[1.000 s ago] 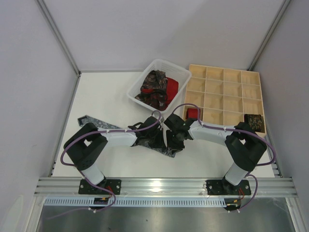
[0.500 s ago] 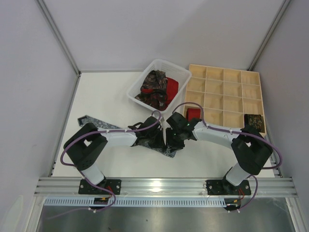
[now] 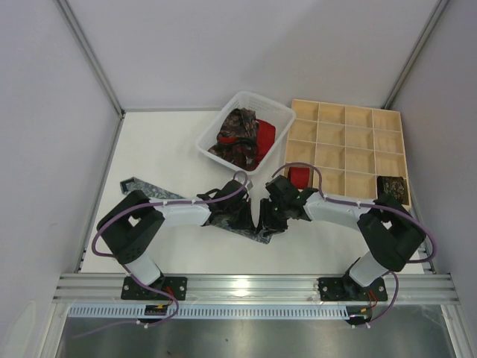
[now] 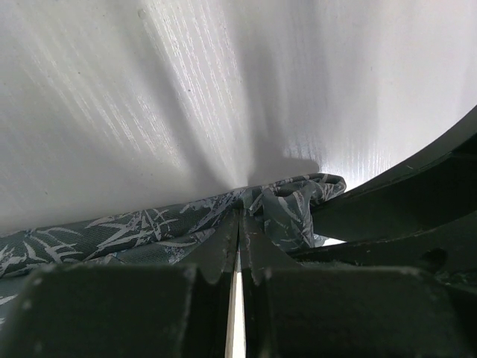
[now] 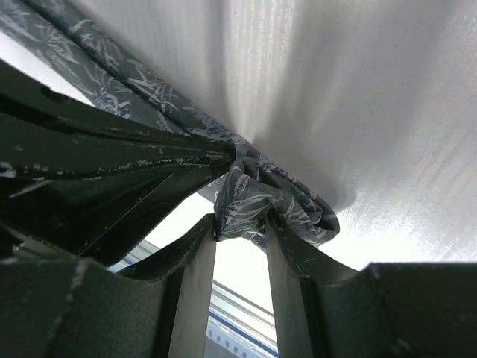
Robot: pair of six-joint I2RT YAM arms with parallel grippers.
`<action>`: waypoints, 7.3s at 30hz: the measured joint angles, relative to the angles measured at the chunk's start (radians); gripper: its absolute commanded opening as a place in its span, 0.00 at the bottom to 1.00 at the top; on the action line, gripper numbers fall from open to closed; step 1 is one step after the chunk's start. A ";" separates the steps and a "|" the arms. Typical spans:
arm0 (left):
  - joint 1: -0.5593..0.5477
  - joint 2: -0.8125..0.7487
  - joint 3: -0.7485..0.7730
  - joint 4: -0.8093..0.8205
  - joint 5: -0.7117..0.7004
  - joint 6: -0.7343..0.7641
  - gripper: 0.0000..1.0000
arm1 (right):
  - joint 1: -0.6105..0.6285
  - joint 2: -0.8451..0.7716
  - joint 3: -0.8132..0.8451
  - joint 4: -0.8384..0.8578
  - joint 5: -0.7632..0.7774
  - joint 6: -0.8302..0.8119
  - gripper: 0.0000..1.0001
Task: Roll the ties
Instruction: Roll the tie
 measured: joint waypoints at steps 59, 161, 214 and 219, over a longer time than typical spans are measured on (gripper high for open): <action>0.005 -0.068 -0.023 -0.080 -0.018 0.002 0.01 | -0.075 -0.096 -0.241 0.325 -0.148 0.049 0.00; 0.016 -0.205 -0.162 0.002 0.055 -0.031 0.05 | 0.322 -0.086 -0.161 0.300 0.295 -0.599 0.81; 0.096 -0.443 -0.259 -0.112 -0.068 -0.043 0.27 | 0.320 -0.062 -0.156 0.333 0.264 -0.559 0.61; 0.113 -0.444 -0.277 -0.113 -0.068 -0.042 0.27 | 0.320 -0.063 -0.152 0.329 0.242 -0.555 0.65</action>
